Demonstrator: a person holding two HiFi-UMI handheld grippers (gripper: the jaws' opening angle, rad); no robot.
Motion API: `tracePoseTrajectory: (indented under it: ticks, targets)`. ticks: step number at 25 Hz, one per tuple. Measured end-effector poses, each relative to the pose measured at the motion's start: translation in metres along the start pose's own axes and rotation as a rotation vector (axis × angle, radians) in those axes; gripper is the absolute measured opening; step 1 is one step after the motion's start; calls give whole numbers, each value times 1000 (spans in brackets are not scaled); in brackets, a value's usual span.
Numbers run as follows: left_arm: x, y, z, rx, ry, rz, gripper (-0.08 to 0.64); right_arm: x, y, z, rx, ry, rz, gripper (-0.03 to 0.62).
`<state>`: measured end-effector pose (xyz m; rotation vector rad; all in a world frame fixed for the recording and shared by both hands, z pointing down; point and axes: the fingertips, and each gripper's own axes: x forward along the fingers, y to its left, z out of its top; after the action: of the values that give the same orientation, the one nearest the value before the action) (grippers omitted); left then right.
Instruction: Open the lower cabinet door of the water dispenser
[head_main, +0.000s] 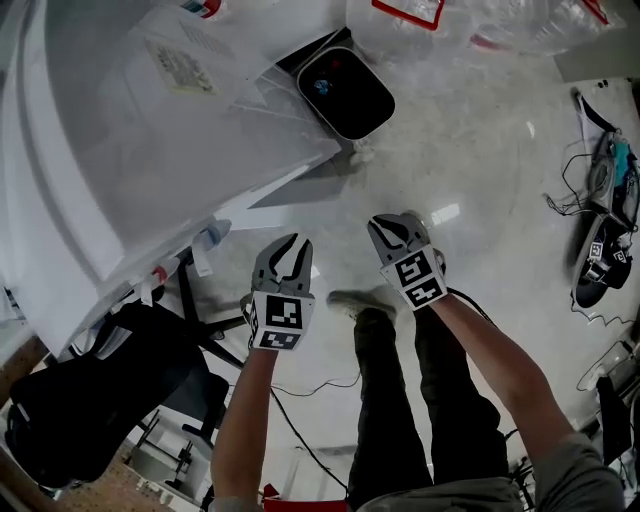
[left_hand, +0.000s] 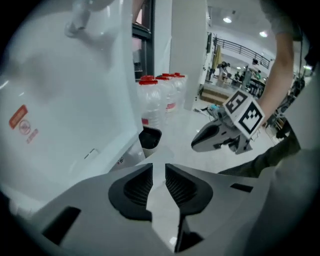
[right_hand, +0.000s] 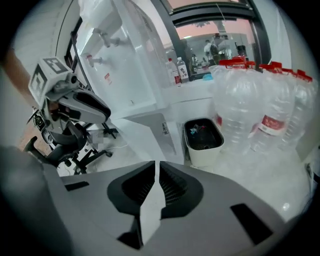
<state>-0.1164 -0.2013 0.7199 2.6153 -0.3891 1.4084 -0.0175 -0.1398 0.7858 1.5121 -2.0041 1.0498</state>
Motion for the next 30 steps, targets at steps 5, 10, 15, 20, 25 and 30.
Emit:
tracePoseTrajectory:
  ticks: [5,10,15,20,25,30]
  targets:
    - [29,-6,-2,290,130,-23,108,-35,-19,-8,55,-11,19,12]
    - [49,-10,-4,589,255,-39,163,-57,-29,-15,93,-7,65,11]
    - [65,-4,-12,717,368,-46,212,-68,-35,-9,98,-25,81,11]
    - [77,5,-27,779,471,-56,241,-75,-51,-7,118,-62,42,11]
    - [77,8,-19,820,460,-42,206,-83,-56,-16,180,-94,-27,11]
    - [74,-3,-26,878,425,-80,199,-90,-36,-26,239,-123,-75,11]
